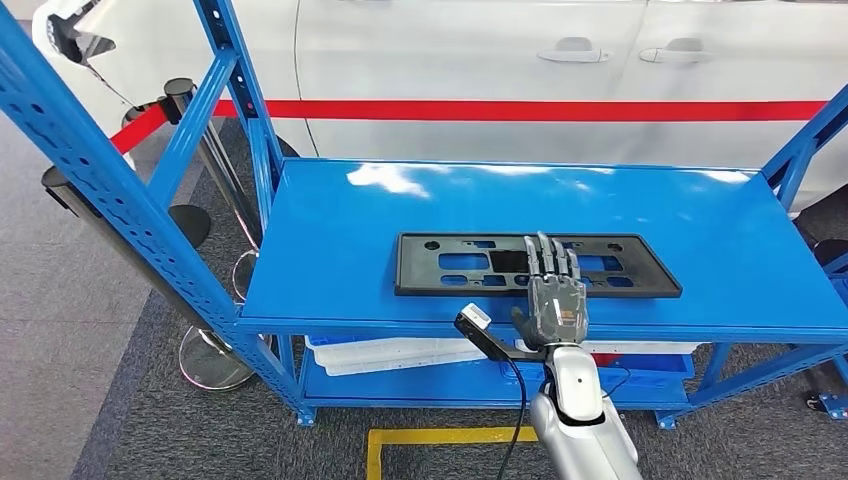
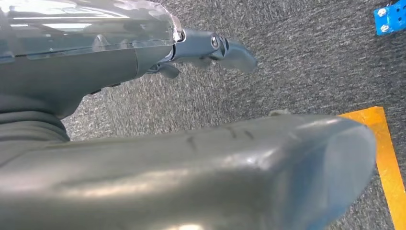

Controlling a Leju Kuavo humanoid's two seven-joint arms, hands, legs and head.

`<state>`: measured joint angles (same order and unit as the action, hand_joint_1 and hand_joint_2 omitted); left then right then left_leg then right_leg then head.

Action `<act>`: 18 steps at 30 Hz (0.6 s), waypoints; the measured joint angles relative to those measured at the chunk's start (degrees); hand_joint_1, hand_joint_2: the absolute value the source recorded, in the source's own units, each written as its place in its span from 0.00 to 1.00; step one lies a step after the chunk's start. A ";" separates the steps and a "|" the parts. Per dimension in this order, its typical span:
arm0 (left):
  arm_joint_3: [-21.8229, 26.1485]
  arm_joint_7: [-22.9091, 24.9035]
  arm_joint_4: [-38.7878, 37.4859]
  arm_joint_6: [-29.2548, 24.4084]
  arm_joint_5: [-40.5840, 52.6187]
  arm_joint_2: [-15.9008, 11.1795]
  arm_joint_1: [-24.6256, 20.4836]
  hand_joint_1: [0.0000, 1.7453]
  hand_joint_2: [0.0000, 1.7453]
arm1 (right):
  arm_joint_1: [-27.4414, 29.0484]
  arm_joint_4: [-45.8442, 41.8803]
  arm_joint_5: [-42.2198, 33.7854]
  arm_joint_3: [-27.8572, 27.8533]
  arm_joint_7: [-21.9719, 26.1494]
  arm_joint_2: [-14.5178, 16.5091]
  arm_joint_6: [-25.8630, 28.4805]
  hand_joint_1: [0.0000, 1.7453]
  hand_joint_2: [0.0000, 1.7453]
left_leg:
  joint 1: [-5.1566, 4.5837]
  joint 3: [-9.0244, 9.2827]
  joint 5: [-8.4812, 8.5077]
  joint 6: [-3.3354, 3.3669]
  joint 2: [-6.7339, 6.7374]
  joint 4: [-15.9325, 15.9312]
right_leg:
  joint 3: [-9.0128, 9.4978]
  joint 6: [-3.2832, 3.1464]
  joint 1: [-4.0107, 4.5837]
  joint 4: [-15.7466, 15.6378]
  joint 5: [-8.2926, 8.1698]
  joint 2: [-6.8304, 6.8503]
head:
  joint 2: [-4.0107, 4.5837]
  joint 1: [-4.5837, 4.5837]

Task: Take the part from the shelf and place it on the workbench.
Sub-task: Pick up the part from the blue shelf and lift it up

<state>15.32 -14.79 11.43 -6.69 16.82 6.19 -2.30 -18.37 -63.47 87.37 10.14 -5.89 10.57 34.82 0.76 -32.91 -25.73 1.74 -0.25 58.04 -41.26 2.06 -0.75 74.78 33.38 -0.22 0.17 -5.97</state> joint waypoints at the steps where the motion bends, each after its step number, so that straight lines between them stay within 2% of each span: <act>1: -0.01 0.00 0.00 0.00 0.00 0.00 0.01 0.00 0.00 | 0.07 -0.01 0.01 -0.04 -0.02 -0.05 0.00 0.00 1.00 | 0.00 0.15 -0.10 -0.07 -0.04 0.01 | 0.39 -0.01 -0.08 -1.43 -1.62 0.02 | 0.00 0.00; 3: -0.02 -0.01 0.00 0.02 0.04 0.01 0.00 0.00 0.00 | 0.03 -0.07 0.09 -0.11 -0.08 -0.08 -0.02 0.00 1.00 | 0.01 0.61 -0.39 -0.35 -0.11 -0.02 | 3.77 -0.36 -0.10 -9.29 -6.15 0.06 | 0.00 0.00; 4: -0.04 -0.01 0.00 0.04 0.08 0.02 -0.03 0.00 0.00 | -0.01 -0.10 0.14 -0.14 -0.13 -0.08 -0.07 0.00 1.00 | -0.09 0.74 -0.56 -0.59 -0.13 0.04 | 5.49 -0.64 0.04 -13.10 -7.66 0.06 | 0.00 0.00; 5: -0.05 0.02 0.00 0.07 0.13 0.02 -0.07 0.00 0.00 | -0.01 -0.15 0.22 -0.17 -0.20 -0.08 -0.16 0.00 1.00 | -0.17 0.80 -0.67 -0.84 -0.14 0.04 | 6.56 -0.92 0.20 -15.49 -8.37 0.05 | 0.00 0.00; 7: -0.10 0.14 0.00 0.12 0.35 0.02 -0.12 0.00 0.00 | 0.16 -0.28 0.39 -0.28 -0.40 -0.10 -0.48 0.00 1.00 | -0.25 0.85 -0.79 -1.46 -0.14 -0.07 | 7.07 -1.44 0.56 -16.75 -8.32 -0.02 | 0.00 0.00; 9: -0.18 0.31 0.00 0.15 0.57 0.02 -0.10 0.00 0.00 | 0.44 -0.66 0.62 -0.46 -0.57 -0.14 -0.76 0.00 1.00 | -0.17 0.89 -1.20 -2.11 -0.10 0.12 | 7.33 -2.15 0.35 -17.18 -8.43 -0.06 | 0.00 0.00; 11: -0.25 0.43 0.00 0.15 0.63 0.02 -0.12 0.00 0.00 | 0.60 -1.02 0.85 -0.57 -0.62 -0.15 -0.90 0.00 1.00 | -0.13 -0.56 -3.44 -2.49 -0.04 3.68 | 7.79 -2.96 0.09 -17.70 -8.53 0.04 | 0.00 0.00; 12: -0.26 0.50 0.00 0.15 0.63 0.02 -0.13 0.00 0.00 | 0.70 -1.09 0.94 -0.58 -0.61 -0.15 -0.94 0.07 1.00 | -0.07 -2.15 -5.21 -2.58 -0.03 7.18 | 7.93 -3.24 0.17 -17.76 -8.46 0.11 | 0.00 0.00; 13: -0.26 0.60 0.00 0.15 0.63 0.02 -0.12 0.00 0.00 | 0.87 -1.10 0.98 -0.60 -0.60 -0.15 -1.01 0.30 1.00 | -0.06 -4.17 -7.01 -2.66 -0.03 11.31 | 8.00 -3.45 0.26 -17.74 -8.37 0.17 | 0.00 0.00; 14: -0.26 0.69 0.00 0.14 0.61 0.02 -0.06 0.00 0.00 | 1.07 -1.09 1.01 -0.60 -0.57 -0.15 -1.12 0.54 1.00 | -0.06 -5.99 -8.10 -2.73 -0.02 14.77 | 8.07 -3.56 0.37 -17.71 -8.29 0.19 | 0.00 0.00; 15: -0.26 0.78 0.00 0.11 0.59 0.02 0.00 0.00 0.00 | 1.23 -1.07 1.02 -0.61 -0.54 -0.15 -1.29 0.79 1.00 | -0.06 -7.06 -8.15 -2.77 -0.02 16.54 | 8.13 -3.63 0.46 -17.67 -8.21 0.19 | 0.00 0.00; 16: -0.26 0.84 -0.01 0.06 0.57 0.02 0.05 0.00 0.00 | 1.27 -1.03 1.04 -0.61 -0.50 -0.15 -1.52 0.97 1.00 | -0.06 -7.09 -7.05 -2.74 -0.02 16.08 | 8.20 -3.64 0.53 -17.61 -8.13 0.16 | 0.00 0.00; 17: -0.25 0.85 -0.01 0.01 0.56 0.02 0.05 0.00 0.00 | 1.18 -0.94 1.08 -0.61 -0.48 -0.15 -1.83 0.99 1.00 | -0.06 -6.05 -5.05 -2.62 -0.01 13.41 | 8.31 -3.59 0.57 -17.53 -8.03 0.11 | 0.00 0.00; 18: -0.25 0.86 -0.01 -0.04 0.55 0.01 0.01 0.00 0.00 | 0.90 -0.76 1.13 -0.61 -0.51 -0.14 -2.19 1.00 1.00 | -0.08 -4.33 -2.74 -2.41 0.02 9.42 | 8.39 -3.48 0.59 -17.40 -7.88 0.07 | 0.00 0.00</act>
<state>15.08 -13.93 11.43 -6.73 17.37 6.20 -2.29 -17.47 -64.24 88.50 9.53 -6.40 10.43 32.63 0.68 -37.24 -28.47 -0.67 -0.23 67.47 -32.87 -1.42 -0.15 57.37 25.50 -0.16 0.17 -5.97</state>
